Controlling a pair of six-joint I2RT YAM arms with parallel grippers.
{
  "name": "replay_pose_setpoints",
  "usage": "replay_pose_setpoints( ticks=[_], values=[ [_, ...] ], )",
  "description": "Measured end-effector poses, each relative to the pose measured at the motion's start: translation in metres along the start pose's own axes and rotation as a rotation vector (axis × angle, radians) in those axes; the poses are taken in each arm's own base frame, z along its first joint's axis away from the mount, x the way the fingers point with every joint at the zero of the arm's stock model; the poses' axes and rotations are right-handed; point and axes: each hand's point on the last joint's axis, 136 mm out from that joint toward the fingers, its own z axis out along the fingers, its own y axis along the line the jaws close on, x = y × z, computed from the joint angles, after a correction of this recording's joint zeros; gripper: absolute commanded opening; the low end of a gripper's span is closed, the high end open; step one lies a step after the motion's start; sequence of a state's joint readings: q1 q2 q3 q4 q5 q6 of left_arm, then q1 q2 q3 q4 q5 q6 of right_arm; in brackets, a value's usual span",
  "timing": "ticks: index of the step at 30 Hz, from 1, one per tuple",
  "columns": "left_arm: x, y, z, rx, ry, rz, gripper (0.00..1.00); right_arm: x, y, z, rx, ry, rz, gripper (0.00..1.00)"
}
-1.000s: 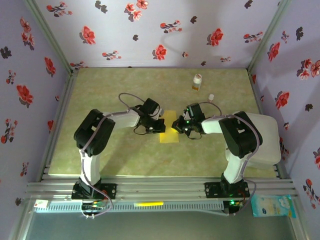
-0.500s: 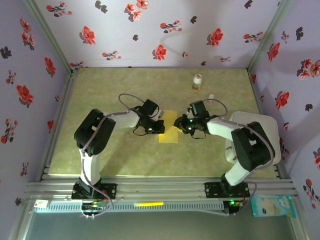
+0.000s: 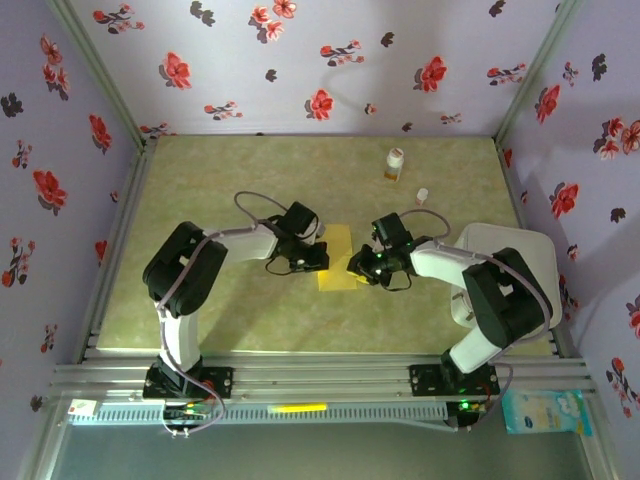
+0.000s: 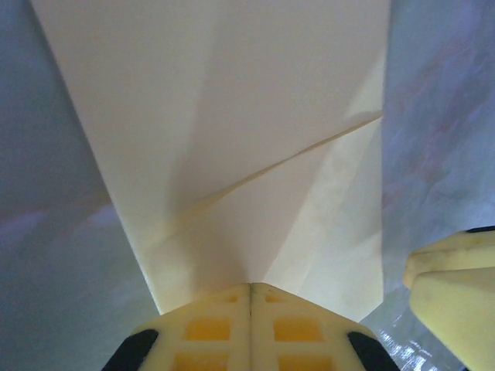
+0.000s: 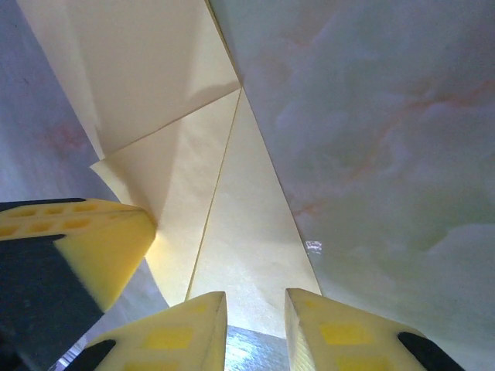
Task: Fold a paper plane with a square sheet of paper (pick it up from the middle)
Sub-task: Fold the triangle a second time at the center of the table, then turn over the paper at the center of the table.
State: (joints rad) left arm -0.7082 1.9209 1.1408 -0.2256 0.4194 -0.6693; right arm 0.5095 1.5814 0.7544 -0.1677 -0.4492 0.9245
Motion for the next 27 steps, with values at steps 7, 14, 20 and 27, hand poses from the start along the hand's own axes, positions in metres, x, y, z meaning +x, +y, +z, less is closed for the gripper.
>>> replay_pose_setpoints(
  ticks=[7, 14, 20, 27],
  values=[
    [-0.006, 0.002, 0.002, -0.024, -0.002, 0.045, 0.04, 0.003, 0.002, -0.005, -0.011, -0.010, -0.002, 0.27],
    [-0.003, 0.007, 0.007, -0.025, 0.008, 0.054, 0.03, 0.012, 0.002, -0.001, -0.002, 0.013, -0.006, 0.28],
    [-0.002, 0.006, 0.008, -0.021, 0.003, 0.060, 0.03, 0.016, -0.002, 0.004, 0.014, 0.029, -0.008, 0.29],
    [-0.002, 0.006, 0.008, -0.016, 0.001, 0.062, 0.03, 0.019, -0.008, 0.011, 0.040, 0.039, -0.005, 0.32]
  ],
)
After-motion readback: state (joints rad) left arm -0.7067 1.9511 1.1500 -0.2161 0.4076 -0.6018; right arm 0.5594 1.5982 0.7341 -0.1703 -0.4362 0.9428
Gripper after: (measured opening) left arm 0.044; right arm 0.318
